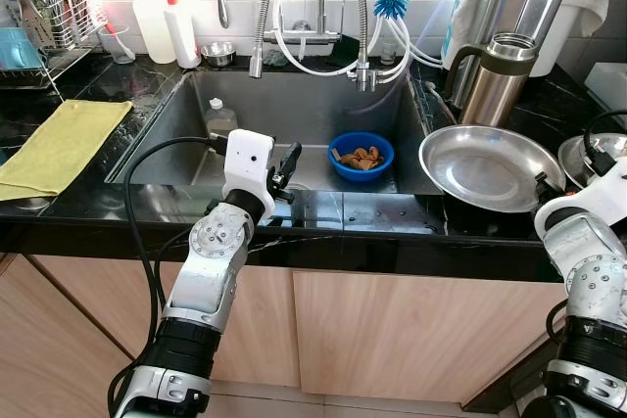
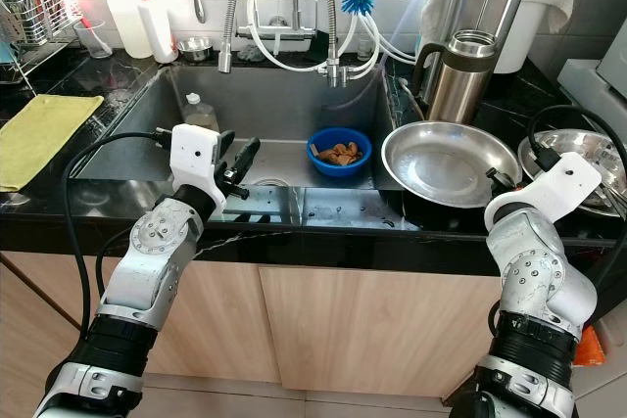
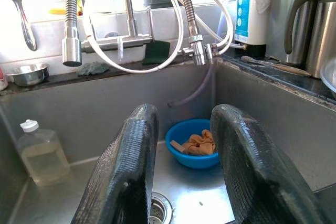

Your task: Kitchen organization

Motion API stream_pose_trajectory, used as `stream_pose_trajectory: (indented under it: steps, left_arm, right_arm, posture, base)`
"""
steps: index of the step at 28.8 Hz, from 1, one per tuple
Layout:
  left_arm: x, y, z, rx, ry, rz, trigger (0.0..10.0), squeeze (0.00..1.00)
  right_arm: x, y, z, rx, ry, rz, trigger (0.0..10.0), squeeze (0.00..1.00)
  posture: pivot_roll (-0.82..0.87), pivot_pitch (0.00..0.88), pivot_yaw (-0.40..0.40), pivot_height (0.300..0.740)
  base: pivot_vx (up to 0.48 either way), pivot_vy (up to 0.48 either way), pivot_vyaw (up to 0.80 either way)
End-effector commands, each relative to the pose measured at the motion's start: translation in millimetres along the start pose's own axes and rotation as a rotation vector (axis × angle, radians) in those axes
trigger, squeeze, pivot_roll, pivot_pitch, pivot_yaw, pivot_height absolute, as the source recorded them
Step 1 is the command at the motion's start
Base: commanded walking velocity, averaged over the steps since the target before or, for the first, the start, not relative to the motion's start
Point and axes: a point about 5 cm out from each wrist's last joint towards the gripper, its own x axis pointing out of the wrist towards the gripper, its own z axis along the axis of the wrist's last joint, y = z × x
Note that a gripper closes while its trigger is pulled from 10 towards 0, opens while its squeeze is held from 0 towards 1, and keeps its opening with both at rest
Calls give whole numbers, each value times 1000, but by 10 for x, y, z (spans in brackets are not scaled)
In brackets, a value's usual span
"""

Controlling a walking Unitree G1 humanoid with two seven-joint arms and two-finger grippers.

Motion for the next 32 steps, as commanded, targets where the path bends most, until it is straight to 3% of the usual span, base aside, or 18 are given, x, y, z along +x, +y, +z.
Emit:
stream_pose_trajectory:
  steps: [1, 10, 17, 18, 19, 24, 32]
  left_arm:
    - [25, -6, 1, -11, 6, -6, 10000, 0]
    - [34, -2, 11, -10, 0, 1, 10000, 0]
    - [37, -4, 21, -10, -9, 6, 10000, 0]
    - [37, -9, 23, -12, -12, 5, 10000, 0]
    - [37, -10, 24, -12, -13, 5, 10000, 0]
    - [39, -14, 29, -14, -18, 8, 10000, 0]
    - [31, -21, 34, -16, -22, 10, 10000, 0]
  right_arm:
    - [0, 106, -17, -3, 10, 54, 0, 0]
    - [-26, 256, 47, 16, -60, 148, 0, 0]
    - [-17, 471, 283, -49, -200, 226, 0, 0]
    - [-3, 552, 366, -80, -234, 249, 2863, 0]
    - [8, 585, 401, -91, -247, 257, 10000, 0]
    - [80, 730, 514, -136, -286, 308, 10000, 0]
    - [358, 854, 423, -345, -205, 384, 10000, 0]
  posture:
    - [-5, 16, 3, 740]
    - [-1, 12, 2, 740]
    - [-1, 5, 2, 740]
    - [-1, 4, 2, 740]
    - [1, 0, -1, 740]
    - [11, 0, -7, 740]
    - [28, 0, -18, 740]
  base:
    - [0, 0, 0]
    - [0, 0, 0]
    - [0, 0, 0]
    - [0, 0, 0]
    - [0, 0, 0]
    - [0, 0, 0]
    - [0, 0, 0]
